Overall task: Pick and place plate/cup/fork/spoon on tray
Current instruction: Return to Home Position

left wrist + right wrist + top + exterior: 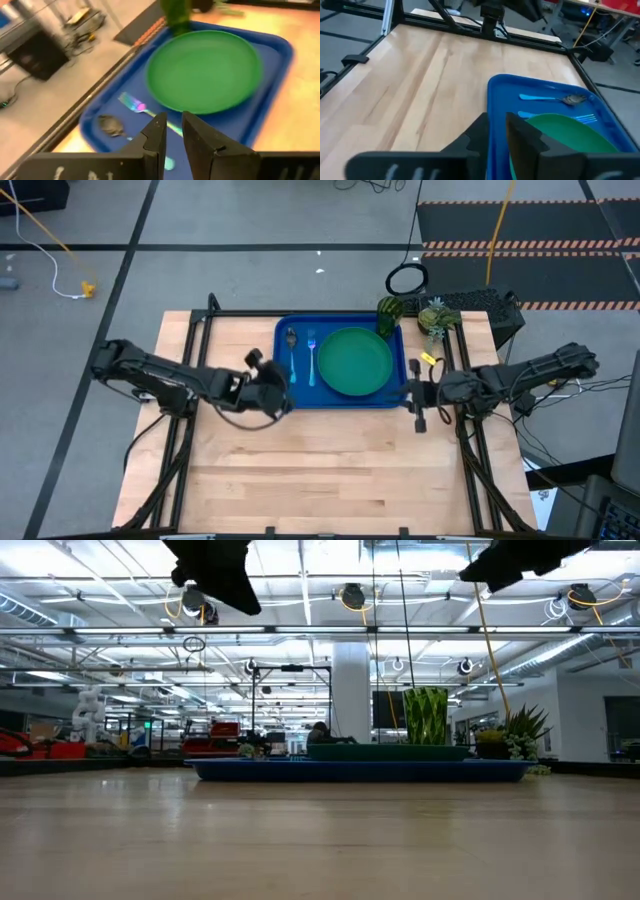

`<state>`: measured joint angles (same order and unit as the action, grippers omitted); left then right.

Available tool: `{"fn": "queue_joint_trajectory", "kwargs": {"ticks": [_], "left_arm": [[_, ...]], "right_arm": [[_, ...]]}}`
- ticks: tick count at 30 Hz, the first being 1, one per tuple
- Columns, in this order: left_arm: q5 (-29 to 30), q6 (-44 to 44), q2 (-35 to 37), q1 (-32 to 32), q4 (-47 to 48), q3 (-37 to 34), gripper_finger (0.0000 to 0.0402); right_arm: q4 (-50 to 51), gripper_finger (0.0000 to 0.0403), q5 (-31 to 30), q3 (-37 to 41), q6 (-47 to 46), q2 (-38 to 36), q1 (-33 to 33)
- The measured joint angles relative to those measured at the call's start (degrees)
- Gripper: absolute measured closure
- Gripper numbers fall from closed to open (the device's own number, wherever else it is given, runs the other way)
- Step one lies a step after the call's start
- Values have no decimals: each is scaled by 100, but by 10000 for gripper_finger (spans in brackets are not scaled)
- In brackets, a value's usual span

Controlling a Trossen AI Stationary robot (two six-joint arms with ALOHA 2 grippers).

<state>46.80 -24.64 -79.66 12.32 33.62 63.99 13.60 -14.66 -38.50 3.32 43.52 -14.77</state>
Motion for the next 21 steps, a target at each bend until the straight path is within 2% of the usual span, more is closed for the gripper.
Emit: {"fn": "queue_joint_trajectory", "kwargs": {"ticks": [2,5,8,12,18,21], "left_arm": [[-29,270,20,186,-470,-271,337],[-53,700,179,343,-1215,-668,337],[-104,1079,334,332,-1899,-1049,337],[-667,1789,456,308,-3106,-1543,337],[-1417,2307,450,22,-4642,-2201,337],[-1858,2243,452,-235,-4933,-2429,337]], "right_arm": [[8,368,6,182,-72,-155,-53],[-4,395,350,396,-47,-405,-96],[-14,398,690,560,85,-673,-112],[-134,400,750,891,310,-1050,-110],[-1505,402,897,1816,706,-1357,101],[-2052,402,1042,2179,857,-1352,317]]}}
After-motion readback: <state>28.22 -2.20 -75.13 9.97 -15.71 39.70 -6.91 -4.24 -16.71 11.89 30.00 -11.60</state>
